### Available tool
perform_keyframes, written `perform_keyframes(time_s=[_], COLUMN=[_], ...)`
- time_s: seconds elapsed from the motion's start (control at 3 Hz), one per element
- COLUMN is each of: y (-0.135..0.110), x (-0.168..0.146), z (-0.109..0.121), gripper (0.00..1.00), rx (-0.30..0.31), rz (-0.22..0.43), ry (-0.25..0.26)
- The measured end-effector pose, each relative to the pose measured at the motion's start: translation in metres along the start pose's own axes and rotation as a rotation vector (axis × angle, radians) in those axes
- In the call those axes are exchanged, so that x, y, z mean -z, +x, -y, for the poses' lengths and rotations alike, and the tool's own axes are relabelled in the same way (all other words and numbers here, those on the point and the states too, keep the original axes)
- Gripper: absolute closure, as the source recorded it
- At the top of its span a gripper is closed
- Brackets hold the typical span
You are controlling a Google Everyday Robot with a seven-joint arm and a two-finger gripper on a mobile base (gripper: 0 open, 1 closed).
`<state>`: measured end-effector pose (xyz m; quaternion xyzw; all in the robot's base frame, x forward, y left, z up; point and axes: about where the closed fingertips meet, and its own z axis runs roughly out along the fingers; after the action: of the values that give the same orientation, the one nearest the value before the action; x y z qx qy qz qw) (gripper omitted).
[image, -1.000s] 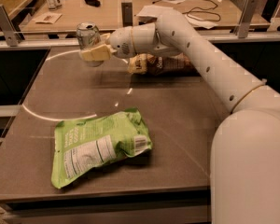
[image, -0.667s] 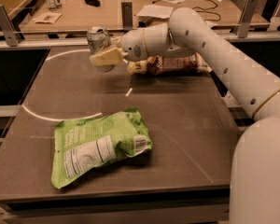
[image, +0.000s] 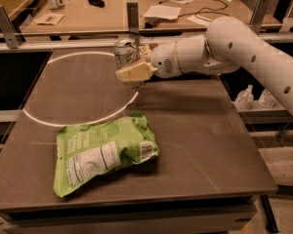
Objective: Move 7up can near green rice chip bag
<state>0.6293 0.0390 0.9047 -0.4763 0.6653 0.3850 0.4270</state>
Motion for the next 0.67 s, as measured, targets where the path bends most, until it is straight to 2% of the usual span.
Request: perform_keyframes(time_s=[0.67], y=[0.029], x=[0.029], z=[-0.036], gripper=[1.0], rx=[-0.037], rz=[0.049], ry=[0.083])
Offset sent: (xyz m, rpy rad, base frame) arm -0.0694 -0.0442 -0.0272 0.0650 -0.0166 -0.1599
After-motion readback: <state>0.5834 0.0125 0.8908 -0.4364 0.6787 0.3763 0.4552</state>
